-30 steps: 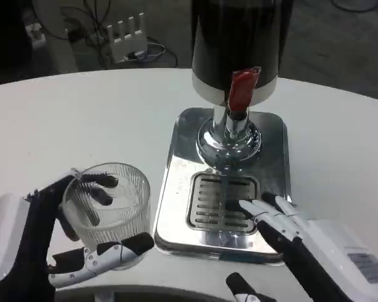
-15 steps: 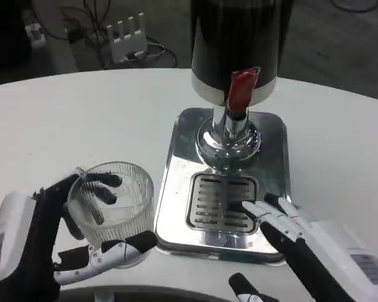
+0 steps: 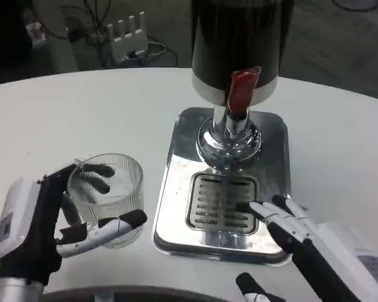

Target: Grasp the cup under the faucet to collect the drink, then remove the cup.

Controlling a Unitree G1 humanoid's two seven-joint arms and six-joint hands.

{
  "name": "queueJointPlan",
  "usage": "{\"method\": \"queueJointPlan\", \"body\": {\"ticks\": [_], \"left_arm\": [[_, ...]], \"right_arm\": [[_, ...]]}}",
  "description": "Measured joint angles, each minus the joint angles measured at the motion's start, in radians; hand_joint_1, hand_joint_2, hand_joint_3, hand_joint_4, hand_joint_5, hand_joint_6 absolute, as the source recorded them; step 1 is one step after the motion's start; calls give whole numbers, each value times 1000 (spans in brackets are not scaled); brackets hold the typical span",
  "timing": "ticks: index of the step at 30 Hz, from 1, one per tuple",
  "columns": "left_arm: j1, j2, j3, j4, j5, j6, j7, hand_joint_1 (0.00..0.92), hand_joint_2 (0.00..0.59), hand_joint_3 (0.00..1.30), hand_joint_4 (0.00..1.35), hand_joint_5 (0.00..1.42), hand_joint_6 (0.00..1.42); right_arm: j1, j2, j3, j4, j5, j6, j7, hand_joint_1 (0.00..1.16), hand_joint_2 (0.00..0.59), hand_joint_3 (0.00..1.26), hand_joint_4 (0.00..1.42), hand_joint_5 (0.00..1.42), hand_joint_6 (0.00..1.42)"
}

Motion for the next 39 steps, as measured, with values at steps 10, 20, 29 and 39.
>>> {"method": "queueJointPlan", "body": {"ticks": [10, 20, 29, 39], "left_arm": [[-228, 46, -83, 318, 68, -75, 127, 712, 0, 900, 897, 977, 1128], [-406, -5, -190, 486, 91, -59, 186, 711, 0, 909, 908, 977, 1131], [-543, -58, -295, 648, 149, -24, 247, 708, 0, 900, 908, 982, 1131], [-645, -126, -351, 779, 152, 6, 264, 703, 0, 900, 909, 981, 1131]], "right_arm": [[-2, -1, -15, -4, 1, 17, 1, 560, 446, 142, 94, 0, 0], [1, -5, -49, -3, 24, 18, 1, 560, 446, 142, 94, 0, 0], [-14, -15, -64, 3, 47, 18, 1, 560, 446, 142, 94, 0, 0], [4, -8, -64, 4, 47, 19, 0, 560, 446, 143, 101, 0, 0]]}}
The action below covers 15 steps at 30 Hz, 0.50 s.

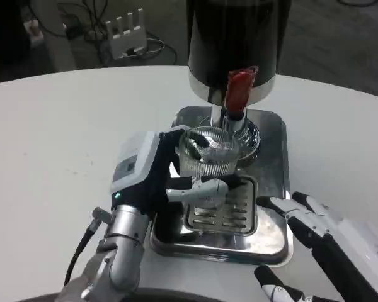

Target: Grasp the cup under the faucet to collect the drink, then remove the cup.

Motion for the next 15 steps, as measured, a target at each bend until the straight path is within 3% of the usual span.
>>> {"method": "queueJointPlan", "body": {"ticks": [15], "left_arm": [[-39, -26, -61, 42, 0, 5, 24, 703, 0, 900, 896, 982, 1129]], "right_arm": [[-1, 0, -7, 0, 7, 0, 0, 560, 446, 143, 105, 0, 0]]}}
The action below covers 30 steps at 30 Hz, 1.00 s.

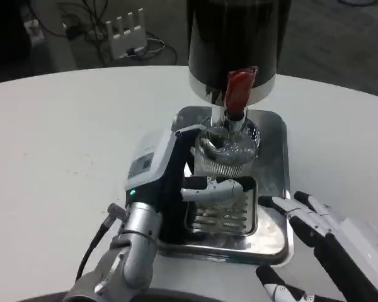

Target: Grasp the cup under the faucet to collect the drink, then remove the cup.

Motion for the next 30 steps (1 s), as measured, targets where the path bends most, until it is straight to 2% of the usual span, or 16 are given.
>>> {"method": "queueJointPlan", "body": {"ticks": [3, 5, 6, 7, 8, 10, 12, 16, 21, 28, 30], "left_arm": [[11, 1, -3, -7, -3, -7, 5, 689, 0, 888, 838, 931, 1117], [16, 3, -3, -11, -6, -11, 5, 603, 0, 784, 664, 772, 942], [20, 6, -3, -12, -6, -17, 5, 441, 0, 686, 540, 551, 665], [28, 12, -3, -12, -13, -32, 5, 286, 0, 575, 336, 355, 453], [38, 16, -1, -13, -27, -49, 5, 203, 0, 439, 194, 229, 296], [44, 22, -1, -12, -38, -60, -1, 130, 0, 283, 76, 149, 170], [45, 32, 0, -11, -44, -71, -22, 84, 0, 187, 12, 100, 96], [47, 39, 2, -6, -72, -103, -63, 31, 0, 79, 0, 20, 1], [46, 41, 4, -4, -82, -114, -112, 20, 0, 57, 0, 0, 0], [46, 42, 4, -5, -82, -115, -112, 18, 0, 68, 0, 0, 0], [47, 44, 5, -5, -82, -119, -110, 10, 0, 7, 0, 0, 0]], "right_arm": [[0, 0, 0, 0, 1, 0, 0, 560, 446, 144, 106, 0, 0], [0, 0, 0, 0, 1, 0, -1, 560, 446, 145, 106, 0, 0], [0, 1, 0, 0, 2, 0, -2, 560, 446, 145, 106, 0, 0], [-1, 1, 0, 0, 3, 0, -3, 560, 446, 145, 106, 0, 0], [-1, 1, 0, 0, 3, 0, -3, 559, 447, 145, 106, 0, 0], [-1, 1, 0, 0, 3, 0, -3, 557, 450, 147, 106, 0, 0], [-1, 1, 0, 0, 3, 0, -4, 555, 452, 150, 106, 1, 0], [-1, 1, 0, 0, 3, 0, -6, 552, 454, 153, 106, 2, 0], [2, 1, 0, 0, 4, 0, -9, 549, 455, 155, 106, 2, 0], [5, 2, 0, 0, 7, 0, -12, 546, 456, 155, 114, 2, 0], [5, 6, 0, 0, 7, 0, -13, 545, 456, 158, 115, 2, 0]]}}
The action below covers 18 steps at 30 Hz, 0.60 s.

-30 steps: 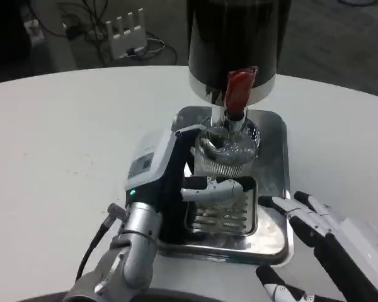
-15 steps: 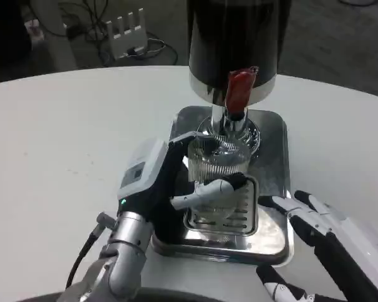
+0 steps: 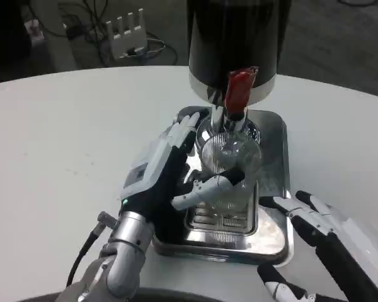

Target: Grasp the cup under the faucet to collect the drink, then remove the cup.

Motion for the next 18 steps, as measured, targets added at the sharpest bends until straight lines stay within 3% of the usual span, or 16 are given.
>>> {"method": "queueJointPlan", "body": {"ticks": [10, 14, 18], "left_arm": [[87, 5, 59, -94, -32, -43, 76, 0, 0, 0, 0, 29, 10], [179, 10, 129, -225, -71, -68, 131, 0, 24, 143, 234, 232, 197], [269, 5, 202, -355, -107, -69, 184, 0, 56, 265, 380, 375, 357]], "right_arm": [[-2, 5, 0, 0, -4, 0, -9, 542, 456, 164, 116, 11, 0], [-3, 13, 7, 2, -5, 0, -13, 542, 456, 165, 116, 12, 0], [-5, 16, 15, 9, -8, 0, -15, 544, 459, 165, 116, 13, 0]]}}
